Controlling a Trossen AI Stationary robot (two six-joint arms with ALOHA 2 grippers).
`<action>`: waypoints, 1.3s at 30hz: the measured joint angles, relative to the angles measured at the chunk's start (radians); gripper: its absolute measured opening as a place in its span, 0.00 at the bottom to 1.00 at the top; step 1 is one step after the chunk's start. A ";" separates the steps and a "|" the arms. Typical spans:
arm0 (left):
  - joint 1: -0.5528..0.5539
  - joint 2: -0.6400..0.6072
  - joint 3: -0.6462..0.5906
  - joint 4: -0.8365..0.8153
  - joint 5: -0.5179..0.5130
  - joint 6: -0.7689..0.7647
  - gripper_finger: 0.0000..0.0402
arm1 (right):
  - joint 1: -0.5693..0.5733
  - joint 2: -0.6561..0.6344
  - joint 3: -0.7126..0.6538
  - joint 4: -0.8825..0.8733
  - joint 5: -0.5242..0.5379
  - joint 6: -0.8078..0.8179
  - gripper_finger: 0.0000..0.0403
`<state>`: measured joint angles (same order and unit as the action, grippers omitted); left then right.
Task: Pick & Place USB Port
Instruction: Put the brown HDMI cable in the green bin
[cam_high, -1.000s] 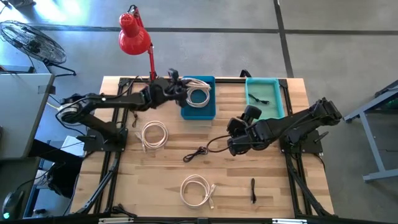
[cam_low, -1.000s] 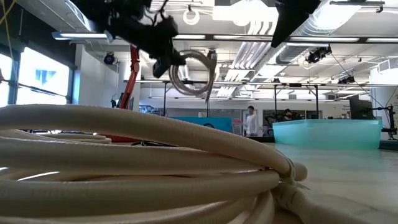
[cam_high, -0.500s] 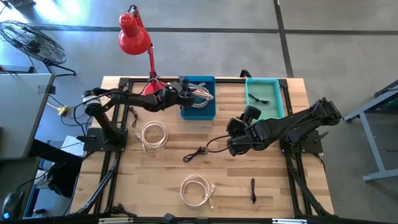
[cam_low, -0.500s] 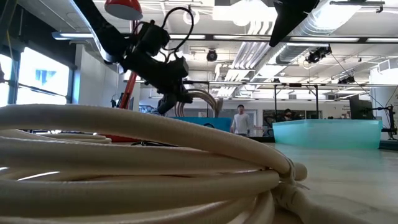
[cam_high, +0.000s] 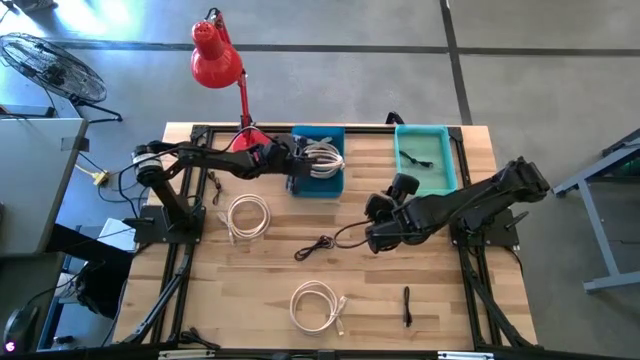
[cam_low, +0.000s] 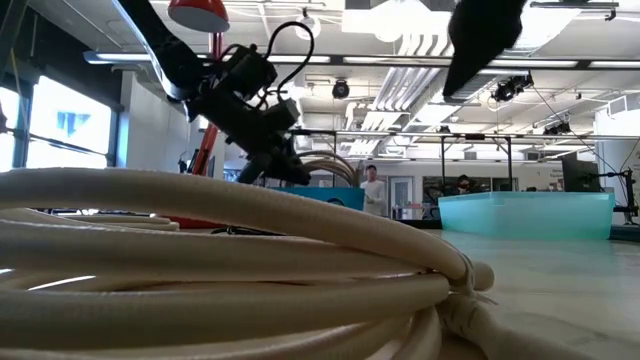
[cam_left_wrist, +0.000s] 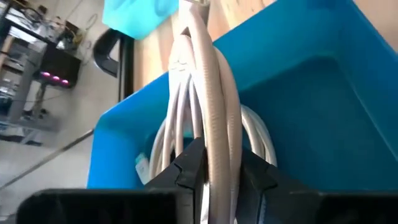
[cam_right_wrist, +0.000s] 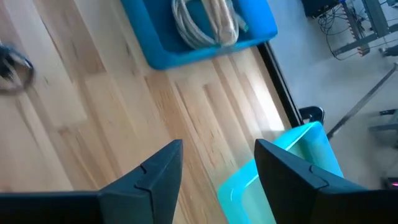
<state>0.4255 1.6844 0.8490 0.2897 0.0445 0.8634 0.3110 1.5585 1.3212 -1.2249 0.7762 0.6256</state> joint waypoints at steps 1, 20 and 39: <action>0.000 0.000 0.000 -0.005 0.000 -0.007 0.14 | -0.002 0.000 -0.020 0.009 0.002 -0.006 0.48; -0.029 -0.169 -0.004 -0.067 0.075 -0.013 0.15 | -0.010 0.000 -0.114 0.072 -0.001 -0.031 0.48; -0.060 -0.170 -0.004 -0.056 -0.027 -0.085 0.58 | -0.009 0.000 -0.113 0.130 -0.079 -0.031 0.48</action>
<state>0.3656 1.5147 0.8452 0.2333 0.0170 0.7788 0.3016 1.5585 1.2079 -1.0950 0.6968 0.5941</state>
